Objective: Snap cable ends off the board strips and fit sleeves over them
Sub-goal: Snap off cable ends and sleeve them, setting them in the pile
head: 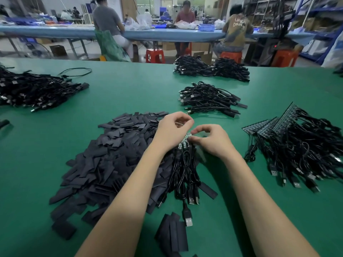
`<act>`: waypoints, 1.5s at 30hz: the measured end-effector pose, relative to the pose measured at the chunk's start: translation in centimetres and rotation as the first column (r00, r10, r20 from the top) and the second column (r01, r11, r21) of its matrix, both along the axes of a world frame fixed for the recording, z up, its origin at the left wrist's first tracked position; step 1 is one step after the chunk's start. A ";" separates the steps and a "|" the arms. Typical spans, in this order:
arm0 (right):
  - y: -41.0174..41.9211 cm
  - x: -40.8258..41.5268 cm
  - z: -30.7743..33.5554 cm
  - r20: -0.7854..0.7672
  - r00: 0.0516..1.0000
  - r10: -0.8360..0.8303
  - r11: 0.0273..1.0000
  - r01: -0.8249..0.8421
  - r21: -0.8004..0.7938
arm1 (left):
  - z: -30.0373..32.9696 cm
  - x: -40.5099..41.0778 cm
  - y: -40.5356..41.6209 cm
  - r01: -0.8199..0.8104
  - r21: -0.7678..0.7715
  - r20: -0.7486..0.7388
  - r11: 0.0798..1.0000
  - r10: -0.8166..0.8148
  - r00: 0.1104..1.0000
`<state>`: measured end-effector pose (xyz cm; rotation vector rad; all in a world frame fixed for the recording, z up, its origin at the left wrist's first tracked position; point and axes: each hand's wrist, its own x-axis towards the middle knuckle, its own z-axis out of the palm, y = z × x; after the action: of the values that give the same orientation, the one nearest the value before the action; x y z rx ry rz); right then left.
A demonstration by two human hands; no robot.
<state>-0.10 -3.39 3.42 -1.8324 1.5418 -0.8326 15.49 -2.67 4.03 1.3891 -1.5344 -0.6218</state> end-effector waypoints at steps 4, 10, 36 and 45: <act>0.1 -0.6 0.4 0.496 0.867 0.053 0.988 -0.117 0.099 | 0.1 0.3 -0.1 0.042 0.077 -0.078 0.996 -0.035 0.996; 0.2 -1.0 0.7 0.810 0.584 -0.047 0.927 -0.276 0.253 | 0.6 0.2 0.6 0.228 0.216 -0.558 0.949 -0.072 0.827; 0.7 -1.7 2.5 0.812 0.576 -0.094 0.790 -0.453 0.413 | 0.8 1.2 0.8 0.342 0.240 -0.497 0.909 -0.187 0.847; -0.2 -2.6 2.9 0.774 0.613 -0.157 0.903 -0.228 0.364 | 0.6 -0.3 0.3 0.034 0.029 -0.068 0.999 -0.032 0.997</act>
<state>-2.67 -3.59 6.32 -0.9216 0.9660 -0.9972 15.16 -2.34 4.59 1.3545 -1.5029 -0.7078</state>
